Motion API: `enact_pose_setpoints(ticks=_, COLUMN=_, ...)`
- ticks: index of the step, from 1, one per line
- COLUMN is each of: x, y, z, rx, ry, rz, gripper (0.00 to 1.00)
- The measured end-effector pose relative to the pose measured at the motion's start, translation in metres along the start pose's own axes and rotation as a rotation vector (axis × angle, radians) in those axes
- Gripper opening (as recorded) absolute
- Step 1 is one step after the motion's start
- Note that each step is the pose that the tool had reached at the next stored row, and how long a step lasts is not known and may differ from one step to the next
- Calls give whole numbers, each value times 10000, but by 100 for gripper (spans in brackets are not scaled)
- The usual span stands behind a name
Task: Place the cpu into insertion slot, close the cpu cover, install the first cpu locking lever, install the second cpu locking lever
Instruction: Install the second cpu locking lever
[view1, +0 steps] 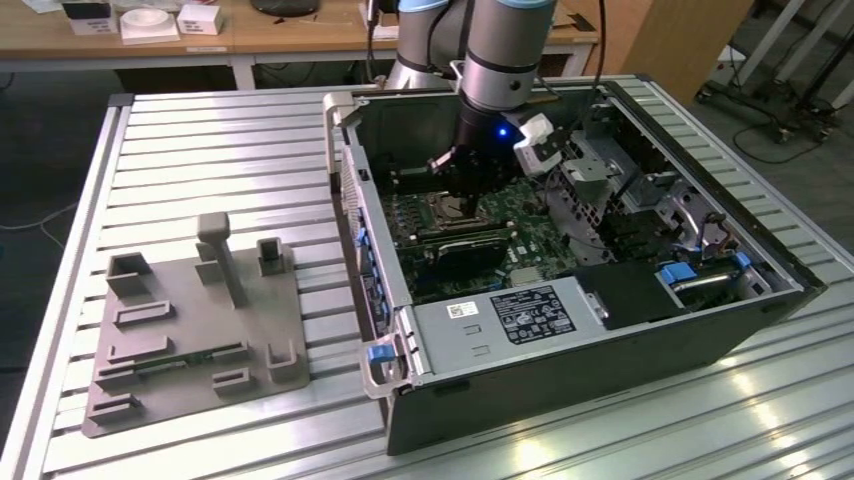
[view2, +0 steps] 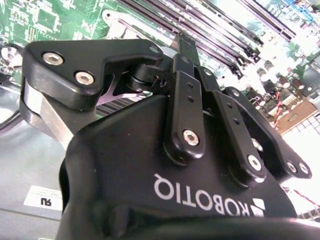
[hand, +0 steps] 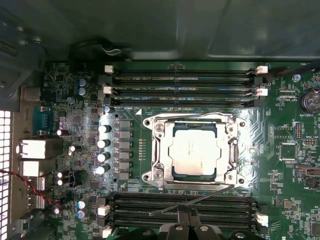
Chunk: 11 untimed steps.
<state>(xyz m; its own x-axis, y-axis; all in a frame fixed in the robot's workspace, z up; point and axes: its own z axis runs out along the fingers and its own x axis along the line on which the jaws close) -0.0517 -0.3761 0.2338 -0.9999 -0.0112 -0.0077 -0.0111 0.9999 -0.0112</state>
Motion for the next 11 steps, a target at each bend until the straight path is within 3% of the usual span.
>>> enact_pose_setpoints(ticks=6, x=3, y=0, z=0, rx=-44, ry=132, rz=0, gripper=10)
enact_pose_setpoints(ticks=11, x=17, y=1, z=9, rx=-46, ry=199, rz=-1, gripper=10)
